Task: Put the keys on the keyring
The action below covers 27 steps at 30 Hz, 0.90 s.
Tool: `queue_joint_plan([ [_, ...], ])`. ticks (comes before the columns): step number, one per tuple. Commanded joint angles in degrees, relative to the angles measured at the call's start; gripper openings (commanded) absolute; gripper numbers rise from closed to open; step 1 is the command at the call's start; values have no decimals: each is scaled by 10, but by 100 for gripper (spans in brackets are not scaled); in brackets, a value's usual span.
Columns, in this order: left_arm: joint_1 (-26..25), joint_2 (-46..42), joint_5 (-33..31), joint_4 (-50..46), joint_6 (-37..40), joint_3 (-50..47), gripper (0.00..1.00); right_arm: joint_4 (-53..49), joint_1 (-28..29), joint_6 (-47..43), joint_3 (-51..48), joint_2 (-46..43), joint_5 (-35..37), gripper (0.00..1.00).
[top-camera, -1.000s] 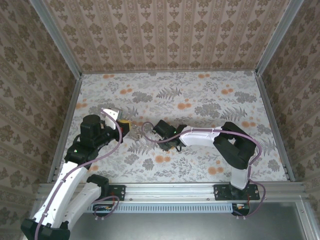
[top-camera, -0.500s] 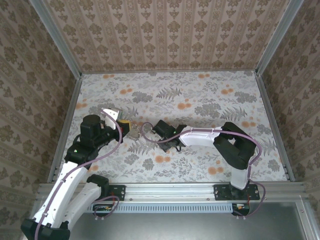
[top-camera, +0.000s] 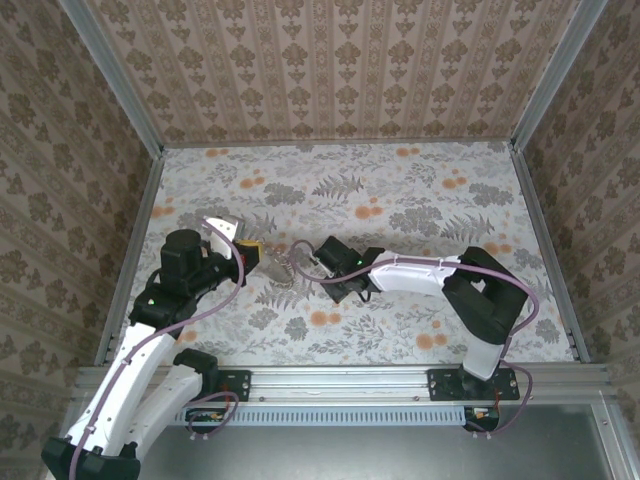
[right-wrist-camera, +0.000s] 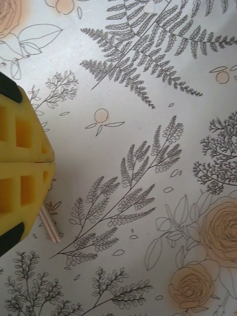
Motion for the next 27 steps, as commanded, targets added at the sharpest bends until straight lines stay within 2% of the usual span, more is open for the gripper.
queue_joint_plan([
  [1,1,-5,9,-2,-6,12,0,4,-6,-8,-13,-15,-37,0],
  [6,1,-2,19,-3,-5,13,0,22,-12,-21,-36,-48,-62,0],
  [11,-3,-1,32,1,-2,15,0,79,-38,-45,-99,-171,-139,0],
  [17,-25,5,44,-2,20,28,0,88,-82,-25,-121,-290,-223,0],
  [19,-44,6,47,-1,36,35,0,91,-95,-1,-116,-314,-259,0],
  [25,-205,10,46,3,124,59,0,183,-100,50,-142,-405,-377,0],
  [27,-232,13,56,5,144,62,0,205,-100,53,-151,-431,-401,0],
])
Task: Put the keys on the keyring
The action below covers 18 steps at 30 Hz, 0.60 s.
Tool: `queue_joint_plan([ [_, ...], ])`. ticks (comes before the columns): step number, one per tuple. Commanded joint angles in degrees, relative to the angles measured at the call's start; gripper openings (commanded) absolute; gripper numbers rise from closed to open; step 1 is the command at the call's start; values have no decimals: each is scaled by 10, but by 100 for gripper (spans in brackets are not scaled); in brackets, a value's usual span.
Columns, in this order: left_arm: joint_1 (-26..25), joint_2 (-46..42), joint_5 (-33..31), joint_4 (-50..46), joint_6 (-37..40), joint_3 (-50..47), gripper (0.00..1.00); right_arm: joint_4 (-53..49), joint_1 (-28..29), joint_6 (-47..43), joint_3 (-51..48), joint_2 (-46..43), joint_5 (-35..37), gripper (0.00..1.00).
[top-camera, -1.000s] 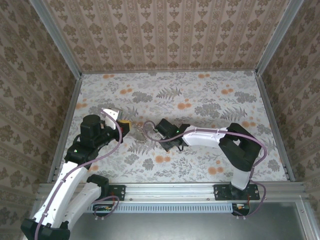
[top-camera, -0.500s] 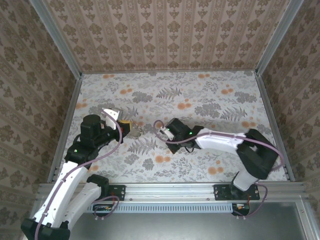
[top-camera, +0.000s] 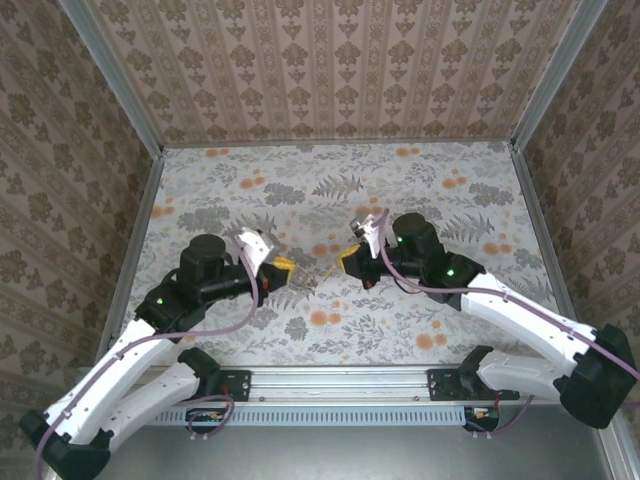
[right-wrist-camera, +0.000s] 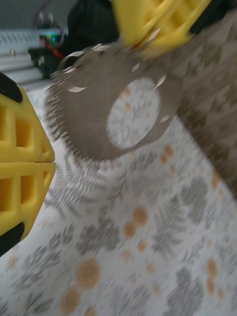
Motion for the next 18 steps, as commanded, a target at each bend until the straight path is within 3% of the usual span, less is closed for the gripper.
queue_joint_plan([
  [1,-35,0,29,7,66,30,0,76,0,27,-19,-46,-92,0],
  [9,-50,53,136,-15,93,75,0,237,1,25,-94,-120,-163,0],
  [18,-60,90,174,-22,104,105,0,262,1,18,-88,-106,-190,0],
])
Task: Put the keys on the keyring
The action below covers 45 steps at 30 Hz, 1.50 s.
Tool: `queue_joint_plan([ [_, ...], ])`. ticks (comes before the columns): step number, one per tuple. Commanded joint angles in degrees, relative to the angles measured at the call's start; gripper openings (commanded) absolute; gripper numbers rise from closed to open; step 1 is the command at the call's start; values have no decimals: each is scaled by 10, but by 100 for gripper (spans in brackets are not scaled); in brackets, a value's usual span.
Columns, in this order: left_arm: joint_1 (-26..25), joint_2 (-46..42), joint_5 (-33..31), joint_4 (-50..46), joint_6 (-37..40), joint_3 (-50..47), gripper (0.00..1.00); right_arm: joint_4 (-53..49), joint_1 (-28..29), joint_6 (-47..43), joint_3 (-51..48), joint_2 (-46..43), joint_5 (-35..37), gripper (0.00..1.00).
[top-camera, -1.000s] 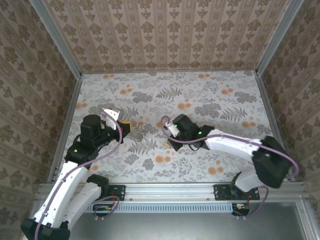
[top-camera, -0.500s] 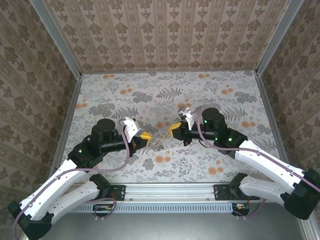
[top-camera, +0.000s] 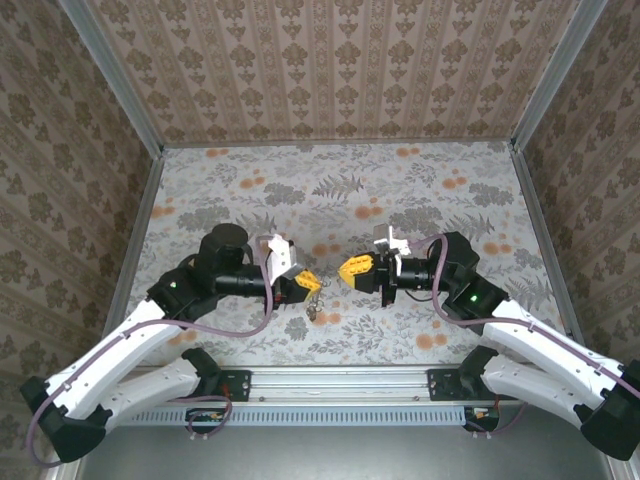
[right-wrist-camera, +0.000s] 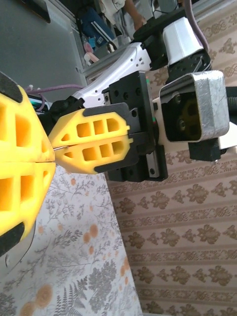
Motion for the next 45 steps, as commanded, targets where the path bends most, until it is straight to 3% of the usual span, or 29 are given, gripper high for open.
queue_joint_plan([
  [1,-4,4,36,0,22,31,0,42,1,4,8,11,-32,0],
  [20,-3,1,45,3,25,29,0,22,30,-17,18,18,-60,0],
  [34,-3,6,63,2,25,29,0,35,35,-59,-5,-14,1,0],
  [45,-3,8,74,4,21,31,0,49,42,-66,-5,11,-32,0],
])
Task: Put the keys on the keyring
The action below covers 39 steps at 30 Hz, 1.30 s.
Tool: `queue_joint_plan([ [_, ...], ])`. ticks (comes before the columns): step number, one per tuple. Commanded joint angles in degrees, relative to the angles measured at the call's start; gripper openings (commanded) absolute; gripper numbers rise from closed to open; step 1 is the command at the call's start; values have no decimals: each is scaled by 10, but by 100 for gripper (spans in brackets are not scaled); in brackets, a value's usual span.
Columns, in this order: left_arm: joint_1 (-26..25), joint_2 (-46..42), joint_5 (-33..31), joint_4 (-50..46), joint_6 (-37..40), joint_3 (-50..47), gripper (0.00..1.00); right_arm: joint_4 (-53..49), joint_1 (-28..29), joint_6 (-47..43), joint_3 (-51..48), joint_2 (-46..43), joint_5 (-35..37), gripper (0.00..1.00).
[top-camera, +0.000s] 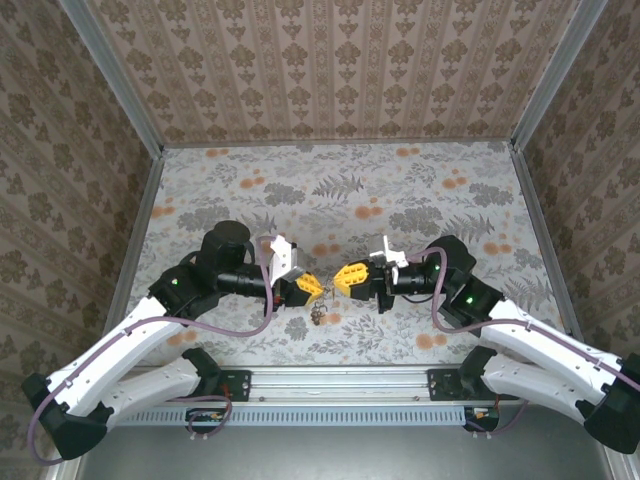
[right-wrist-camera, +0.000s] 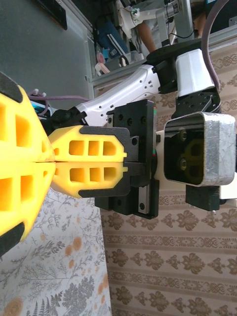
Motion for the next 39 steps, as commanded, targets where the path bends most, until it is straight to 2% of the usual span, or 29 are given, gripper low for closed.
queue_joint_plan([
  [1,-3,-1,25,10,8,21,0,22,4,-15,-4,6,-22,0],
  [18,-3,-2,29,7,9,23,0,23,5,-19,-2,16,-42,0],
  [31,-2,-2,38,-2,10,21,0,34,4,-19,-4,-17,-21,0],
  [39,-1,0,39,-2,10,24,0,35,5,-6,-2,5,-33,0],
])
